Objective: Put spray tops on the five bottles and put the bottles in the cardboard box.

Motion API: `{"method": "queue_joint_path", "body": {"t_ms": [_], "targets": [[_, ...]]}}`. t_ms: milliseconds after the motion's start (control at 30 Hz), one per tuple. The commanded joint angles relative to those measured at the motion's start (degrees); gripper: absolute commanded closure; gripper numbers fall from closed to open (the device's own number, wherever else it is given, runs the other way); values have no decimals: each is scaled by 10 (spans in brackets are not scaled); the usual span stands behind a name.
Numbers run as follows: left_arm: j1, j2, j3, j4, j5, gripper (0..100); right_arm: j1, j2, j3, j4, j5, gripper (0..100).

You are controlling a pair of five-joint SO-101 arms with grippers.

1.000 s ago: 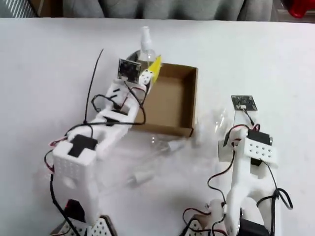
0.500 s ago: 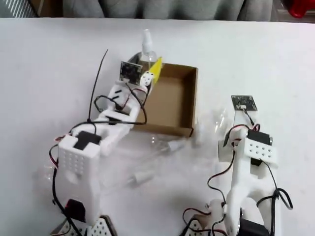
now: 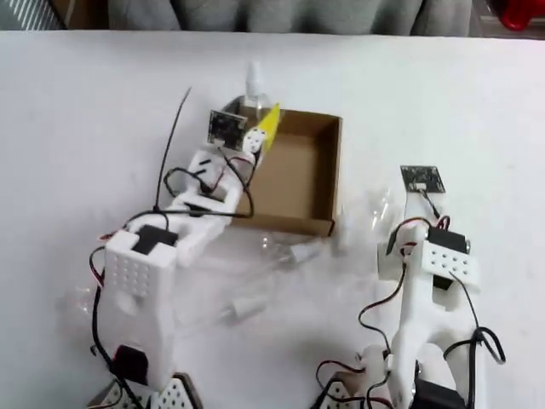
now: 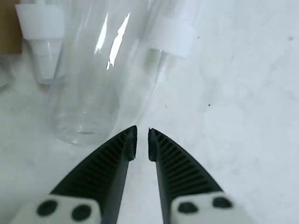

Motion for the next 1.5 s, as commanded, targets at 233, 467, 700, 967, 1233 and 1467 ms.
{"method": "queue_joint_path", "body": {"t_ms": [233, 467, 700, 967, 1233, 1467], "targets": [[-2, -8, -22, 51, 5, 734, 6, -10, -4, -7, 1, 981], [-1, -8, -22, 71, 5, 659, 6, -10, -4, -7, 1, 982], [-4, -9, -22, 77, 5, 653, 6, -10, -3, -7, 1, 982], [-7, -36, -3, 76, 5, 653, 6, -10, -3, -7, 1, 982], [-6, -104, 49, 77, 5, 653, 7, -10, -3, -7, 1, 982], [-6, -147, 80, 76, 5, 653, 15, -10, 4, -22, 1, 981]]}}
